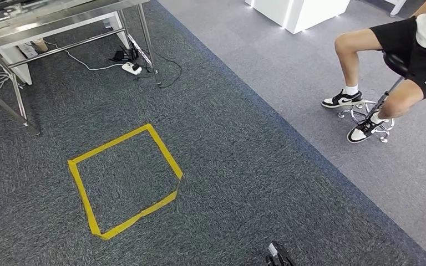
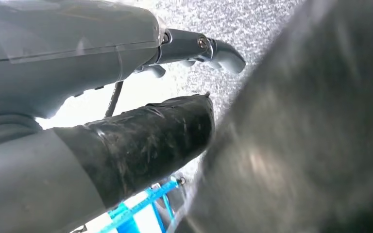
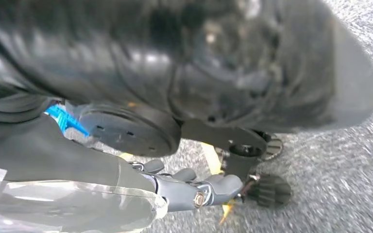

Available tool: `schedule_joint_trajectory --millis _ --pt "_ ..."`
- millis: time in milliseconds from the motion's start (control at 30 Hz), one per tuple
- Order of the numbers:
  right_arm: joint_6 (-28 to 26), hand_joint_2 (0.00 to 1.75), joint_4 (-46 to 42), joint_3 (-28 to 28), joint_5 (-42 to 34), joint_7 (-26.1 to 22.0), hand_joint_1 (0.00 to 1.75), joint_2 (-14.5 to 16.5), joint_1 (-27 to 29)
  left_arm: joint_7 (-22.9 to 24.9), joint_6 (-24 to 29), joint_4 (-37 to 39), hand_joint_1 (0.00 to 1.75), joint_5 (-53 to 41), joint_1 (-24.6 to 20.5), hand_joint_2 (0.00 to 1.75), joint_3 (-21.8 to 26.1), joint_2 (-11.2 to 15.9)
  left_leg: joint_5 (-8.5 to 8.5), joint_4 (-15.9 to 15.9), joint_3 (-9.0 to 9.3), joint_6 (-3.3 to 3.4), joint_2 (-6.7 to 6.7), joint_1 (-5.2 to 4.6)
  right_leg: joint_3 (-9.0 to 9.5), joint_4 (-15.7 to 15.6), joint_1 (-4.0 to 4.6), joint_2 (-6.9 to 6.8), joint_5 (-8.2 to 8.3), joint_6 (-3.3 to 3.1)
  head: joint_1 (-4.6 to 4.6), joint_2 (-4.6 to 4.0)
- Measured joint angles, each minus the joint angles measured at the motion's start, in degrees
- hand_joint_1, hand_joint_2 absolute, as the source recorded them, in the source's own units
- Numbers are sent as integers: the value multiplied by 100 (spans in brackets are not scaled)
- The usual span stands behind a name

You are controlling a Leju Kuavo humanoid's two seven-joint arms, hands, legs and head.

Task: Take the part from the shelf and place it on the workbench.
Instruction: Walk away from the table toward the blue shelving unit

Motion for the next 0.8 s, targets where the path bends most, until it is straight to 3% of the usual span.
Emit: schedule_joint_trajectory --millis 67,133,200,233,300,367,400,500,567,667,700,733,800 --pt "15 0 3 5 -1 4 0 -17 -3 60 18 0 0 0 -1 0 -12 -15 69 -100 14 34 114 36 -141 288 11 -165 -207 53 26 0" --pt "25 0 4 16 -2 7 0 -19 -14 79 23 0 0 1 11 0 -19 -16 95 -113 -6 60 230 35 -449 970 -25 -339 -594 106 50 0" --pt "25 0 7 29 -8 7 0 -20 -9 78 25 0 0 2 25 0 -23 -16 97 -84 -44 62 342 40 -656 1482 -77 -386 -771 170 54 0" --pt "25 0 11 35 -13 7 0 -22 -4 77 27 0 0 2 27 0 -24 -16 93 -59 -62 55 392 47 -611 1446 -104 -404 -701 200 56 0" --pt "29 0 17 43 -21 7 0 -29 -3 81 34 0 0 2 22 0 -24 -17 63 16 -93 11 480 66 -230 817 -155 -505 -374 249 56 0" --pt "47 0 19 52 -25 6 0 -29 -20 109 45 0 0 1 13 0 -28 -13 8 118 -131 -74 550 54 103 205 -145 -640 -190 226 56 0" --pt "61 0 20 58 -31 5 0 -27 -26 122 49 0 0 1 9 0 -32 -11 -12 156 -145 -113 578 42 152 87 -129 -667 -184 190 52 0" --pt "99 0 26 74 -89 4 0 -25 -18 117 50 0 0 3 -11 0 -43 -7 -40 196 -161 -205 607 51 107 73 -111 -563 -162 46 40 0" --pt "127 0 28 78 -134 4 0 -25 -20 117 50 0 0 5 -17 0 -44 -4 -239 432 -267 -268 461 74 82 49 -128 -499 -118 -37 25 0" --pt "188 0 35 79 -184 4 0 -26 -29 120 49 0 0 4 -9 0 -45 -2 -785 1445 -711 -304 264 85 18 49 -116 -392 -77 -99 5 0" --pt "210 0 40 79 -203 4 0 -26 -25 108 47 0 0 6 -9 0 -45 0 -849 1686 -808 -301 252 85 -1 55 -107 -345 -68 -105 5 0" --pt "230 0 45 80 -221 4 0 -26 -20 91 46 0 0 7 -9 0 -45 2 -797 1725 -812 -291 247 85 -13 66 -100 -292 -62 -107 5 0" --pt "268 0 52 81 -256 0 0 -21 -13 49 48 0 0 10 -6 0 -46 3 -424 1180 -525 -248 170 86 -24 89 -100 -173 -54 -98 4 0"
